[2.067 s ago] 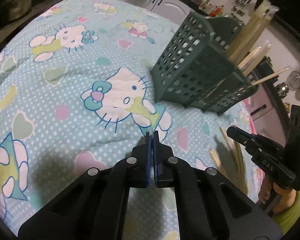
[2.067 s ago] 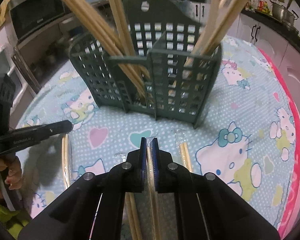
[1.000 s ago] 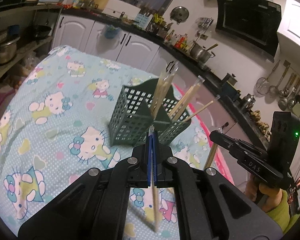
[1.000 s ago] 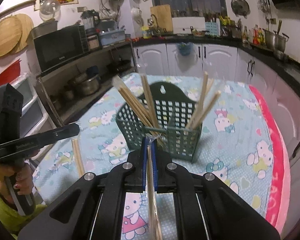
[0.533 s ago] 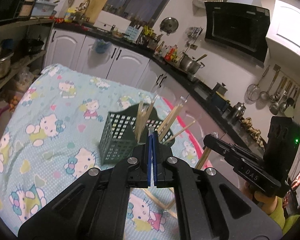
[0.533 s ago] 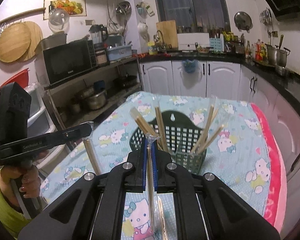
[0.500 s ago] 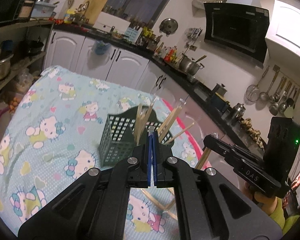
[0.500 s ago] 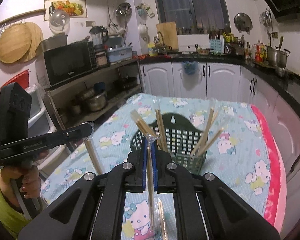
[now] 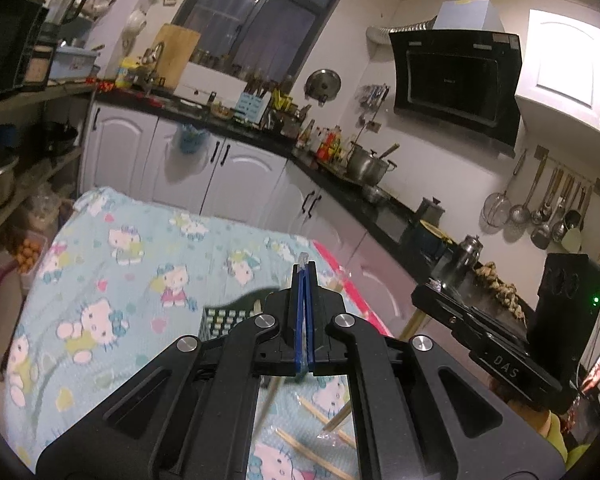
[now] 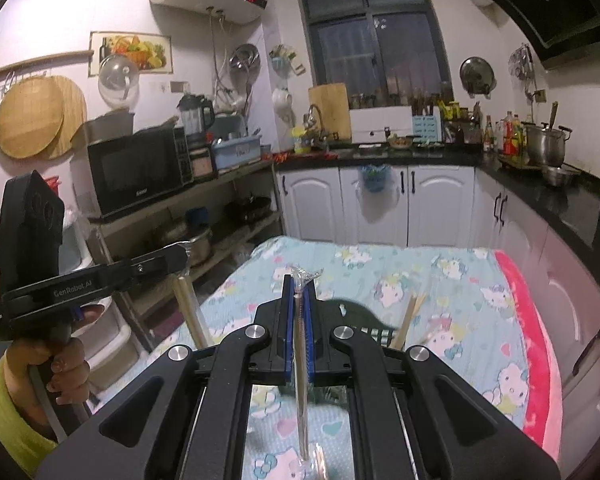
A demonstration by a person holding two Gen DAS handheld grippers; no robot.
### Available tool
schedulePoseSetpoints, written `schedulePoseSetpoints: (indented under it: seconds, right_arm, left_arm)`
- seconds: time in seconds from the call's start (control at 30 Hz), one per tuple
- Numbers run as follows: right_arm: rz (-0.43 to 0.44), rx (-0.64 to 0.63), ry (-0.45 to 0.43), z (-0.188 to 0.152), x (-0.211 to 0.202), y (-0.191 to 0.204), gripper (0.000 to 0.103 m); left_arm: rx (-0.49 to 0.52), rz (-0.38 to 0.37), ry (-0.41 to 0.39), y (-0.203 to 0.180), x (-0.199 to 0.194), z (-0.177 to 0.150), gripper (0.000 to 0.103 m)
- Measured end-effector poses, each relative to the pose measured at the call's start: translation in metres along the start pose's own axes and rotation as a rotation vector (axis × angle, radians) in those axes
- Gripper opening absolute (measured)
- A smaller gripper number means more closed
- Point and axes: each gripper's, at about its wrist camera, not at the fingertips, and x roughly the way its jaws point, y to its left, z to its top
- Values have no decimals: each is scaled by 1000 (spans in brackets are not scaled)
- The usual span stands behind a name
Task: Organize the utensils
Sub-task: 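Lower the held chopsticks into a caddy slot with the left tool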
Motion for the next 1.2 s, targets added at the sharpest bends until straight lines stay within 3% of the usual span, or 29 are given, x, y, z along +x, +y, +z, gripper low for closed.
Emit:
schedulePoseSetpoints:
  seconds: [0.6, 0.87, 1.2]
  right_arm:
    - [-31, 5, -174, 57, 13, -7, 5]
    - [-49, -15, -205, 59, 31, -12, 5]
    - [-66, -21, -195, 41, 59, -20, 5]
  left_arm:
    - [-14, -9, -92, -2, 20, 65, 0]
    - [9, -24, -109, -10, 41, 70, 0]
    - [38, 22, -103, -5, 66, 66, 0]
